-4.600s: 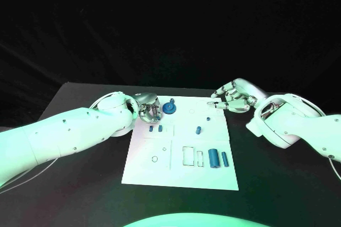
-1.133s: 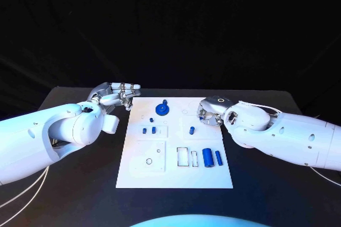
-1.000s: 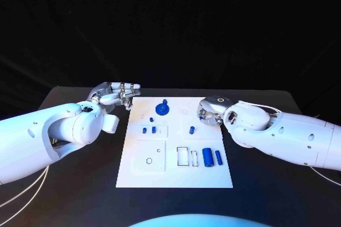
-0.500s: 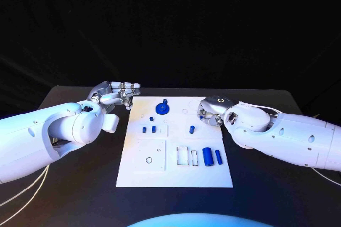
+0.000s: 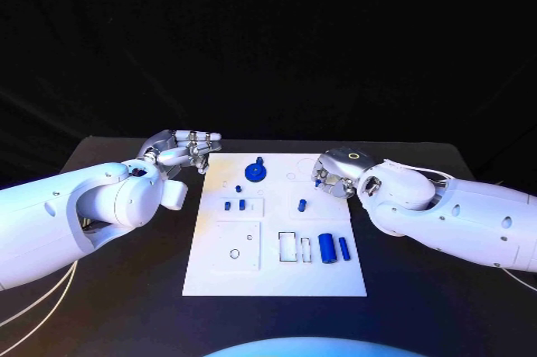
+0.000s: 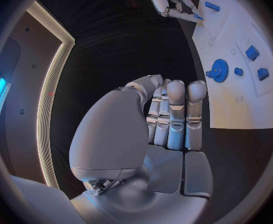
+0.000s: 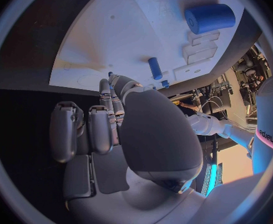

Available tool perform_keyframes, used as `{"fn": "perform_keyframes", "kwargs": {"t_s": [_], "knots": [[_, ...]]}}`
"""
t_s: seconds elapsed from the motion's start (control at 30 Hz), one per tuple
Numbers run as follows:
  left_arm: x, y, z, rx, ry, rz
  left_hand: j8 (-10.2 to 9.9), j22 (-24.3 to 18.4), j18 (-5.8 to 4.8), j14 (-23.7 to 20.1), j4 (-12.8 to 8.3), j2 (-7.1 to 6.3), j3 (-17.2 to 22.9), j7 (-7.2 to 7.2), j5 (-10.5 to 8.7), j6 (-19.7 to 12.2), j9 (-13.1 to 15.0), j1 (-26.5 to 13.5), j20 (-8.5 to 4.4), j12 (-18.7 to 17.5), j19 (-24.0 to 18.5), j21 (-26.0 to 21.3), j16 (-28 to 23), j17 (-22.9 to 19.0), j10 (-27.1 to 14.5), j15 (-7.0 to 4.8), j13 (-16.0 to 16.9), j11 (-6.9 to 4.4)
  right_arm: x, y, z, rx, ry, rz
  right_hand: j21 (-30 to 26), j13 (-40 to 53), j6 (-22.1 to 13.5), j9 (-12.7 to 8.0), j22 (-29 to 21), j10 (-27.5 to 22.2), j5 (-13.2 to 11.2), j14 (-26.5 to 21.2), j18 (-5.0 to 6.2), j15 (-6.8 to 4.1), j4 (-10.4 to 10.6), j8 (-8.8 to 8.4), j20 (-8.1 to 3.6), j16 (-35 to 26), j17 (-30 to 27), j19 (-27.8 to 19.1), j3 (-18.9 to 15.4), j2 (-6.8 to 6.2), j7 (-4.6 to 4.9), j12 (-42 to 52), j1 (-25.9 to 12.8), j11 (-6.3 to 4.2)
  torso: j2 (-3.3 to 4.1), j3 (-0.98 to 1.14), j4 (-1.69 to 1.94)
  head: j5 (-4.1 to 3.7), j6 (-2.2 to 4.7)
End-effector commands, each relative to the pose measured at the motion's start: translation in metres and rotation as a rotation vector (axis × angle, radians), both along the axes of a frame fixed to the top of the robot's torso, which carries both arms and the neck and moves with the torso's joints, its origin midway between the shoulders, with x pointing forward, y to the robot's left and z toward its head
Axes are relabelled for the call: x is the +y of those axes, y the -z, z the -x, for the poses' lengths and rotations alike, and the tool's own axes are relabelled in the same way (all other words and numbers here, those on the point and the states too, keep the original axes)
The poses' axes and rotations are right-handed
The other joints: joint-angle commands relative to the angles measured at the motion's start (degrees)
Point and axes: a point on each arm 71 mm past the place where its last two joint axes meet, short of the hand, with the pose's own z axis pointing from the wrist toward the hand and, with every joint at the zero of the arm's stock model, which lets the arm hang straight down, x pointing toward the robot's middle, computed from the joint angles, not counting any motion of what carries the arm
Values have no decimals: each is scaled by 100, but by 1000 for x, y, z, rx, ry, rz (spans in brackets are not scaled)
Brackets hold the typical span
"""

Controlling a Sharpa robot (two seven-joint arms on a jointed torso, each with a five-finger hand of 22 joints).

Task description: Assemble the parts on the task board

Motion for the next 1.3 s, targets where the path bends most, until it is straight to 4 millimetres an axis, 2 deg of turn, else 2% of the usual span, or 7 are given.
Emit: {"fn": "perform_keyframes", "kwargs": {"t_s": [0.03, 0.23, 0.57, 0.7, 0.73, 1.0, 1.3], "knots": [[-3, -1, 0, 1, 17, 11, 12, -9, 75, -21, -33, 48, -8, 46, 18, -14, -9, -4, -7, 19, -12, -23, -18, -7, -48, -4, 6, -4, 1, -8, 4, -44, -4, -26, 44, -7, 40, -3, 1003, 24, -12, 253, -99, -32, 1, 1, 4, 38, -5, 49, 46, -16, -15, -40, -61, -1, 5, 4, -2, 4, 7], [-3, -1, 0, 1, 20, 12, 8, -17, 76, -24, -36, 51, -9, 50, 18, -20, -12, -3, -7, 19, -13, -32, -25, -19, -58, -2, 6, -1, 12, -26, 24, -62, -53, -100, 90, -10, 53, 2, 1025, 41, -28, 255, -109, -33, -16, 3, 5, 45, 0, 72, 73, -37, -21, -42, -121, -5, 7, 5, -8, 43, 26], [-7, 0, -2, 5, 25, 23, 6, -16, 75, -27, -38, 54, -10, 52, 18, -24, -14, -1, -6, 19, -9, -32, -31, -27, -63, 0, 6, 2, 65, -39, 57, -33, -206, -208, 116, -12, 59, 5, 1038, 48, -34, 255, -115, -34, -25, 4, 5, 43, -6, 86, 87, -47, -24, -45, -155, -7, -1, -2, 13, 222, 25], [-10, 0, -2, 5, 32, 27, 6, -16, 75, -27, -38, 54, -10, 52, 18, -24, -14, -1, -6, 19, -9, -32, -31, -27, -63, 0, 6, 2, 83, -32, 62, -3, -247, -217, 111, -13, 59, 6, 1038, 50, -34, 253, -113, -35, -27, 3, 5, 39, -15, 84, 96, -46, -25, -48, -177, -7, -1, -14, 15, 356, -11], [-11, 1, -2, 6, 33, 28, 6, -16, 75, -27, -38, 54, -10, 52, 18, -24, -14, -1, -6, 19, -9, -32, -31, -27, -63, 0, 6, 2, 87, -29, 63, 6, -254, -218, 111, -14, 59, 6, 1038, 50, -34, 253, -113, -35, -27, 3, 5, 39, -16, 84, 97, -46, -25, -48, -178, -7, 1, -15, 9, 427, -21], [-17, 1, -2, 12, 43, 38, 6, -12, 73, -33, -38, 57, -13, 54, 18, -25, -15, -4, -5, 21, -2, -28, -42, -45, -65, 2, 7, 3, 114, -1, 72, 97, -303, -206, 94, -20, 44, 5, 1034, 40, -32, 250, -110, -33, -36, -7, 6, 31, -35, 76, 116, -46, -21, -62, -233, -3, 16, -6, 0, 682, -112], [-22, 1, -2, 15, 55, 43, 6, -11, 72, -34, -37, 59, -15, 55, 18, -26, -16, -6, -4, 22, 0, -29, -43, -48, -67, 3, 8, 5, 124, 20, 76, 151, -307, -189, 88, -22, 40, 5, 1033, 37, -40, 249, -108, -32, -40, -10, 7, 27, -43, 74, 120, -46, -20, -66, -253, -2, 15, -4, 4, 789, -217]]}}
